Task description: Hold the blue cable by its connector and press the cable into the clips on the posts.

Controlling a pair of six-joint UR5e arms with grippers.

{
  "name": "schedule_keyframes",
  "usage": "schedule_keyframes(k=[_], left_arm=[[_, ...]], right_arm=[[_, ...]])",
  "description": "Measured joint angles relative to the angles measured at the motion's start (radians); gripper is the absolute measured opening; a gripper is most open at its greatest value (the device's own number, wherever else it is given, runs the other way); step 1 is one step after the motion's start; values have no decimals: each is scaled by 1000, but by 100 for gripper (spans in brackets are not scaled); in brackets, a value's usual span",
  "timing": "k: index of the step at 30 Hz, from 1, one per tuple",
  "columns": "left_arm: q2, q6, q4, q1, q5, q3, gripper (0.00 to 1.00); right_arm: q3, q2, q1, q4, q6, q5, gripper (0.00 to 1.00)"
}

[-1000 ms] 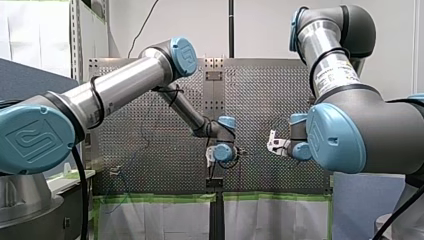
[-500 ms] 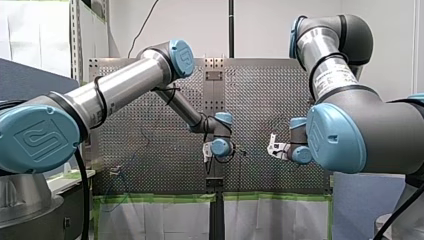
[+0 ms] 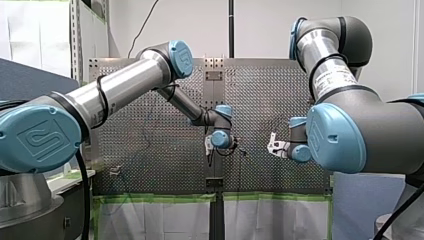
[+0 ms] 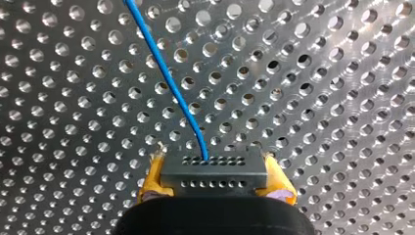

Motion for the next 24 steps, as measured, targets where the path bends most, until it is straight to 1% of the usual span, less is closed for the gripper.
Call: schedule_keyframes(k=[7,12,13,14,15,16,17,18,19,21,24], left_arm=[[0,11,2,9,-2,3,0],[1,32,16,12,-2,3,0],[1,38,18,12,-2,3,24],[1,45,20,13,-2,3,24],[0,50,20,12,-2,3,41],[0,56,18,12,-3,3,75],[1,61,15,11,-6,3,75],[1,70,9,10,-12,3,91],[1,77,3,9,-17,3,100],[1,95,-14,5,-34,3,100],[1,124,-42,0,-62,3,100]], right_arm=[[-22,0,5,15,1,1,0],[-26,1,5,18,2,2,0],[-26,0,5,18,2,2,0],[-26,0,5,18,2,2,0],[-26,0,5,18,3,2,0],[-26,0,5,18,3,2,0],[-26,0,4,18,3,1,0],[-26,0,4,19,3,1,0],[-26,0,4,19,3,0,0],[-26,0,2,19,4,-2,0],[-26,1,0,18,10,-3,0]])
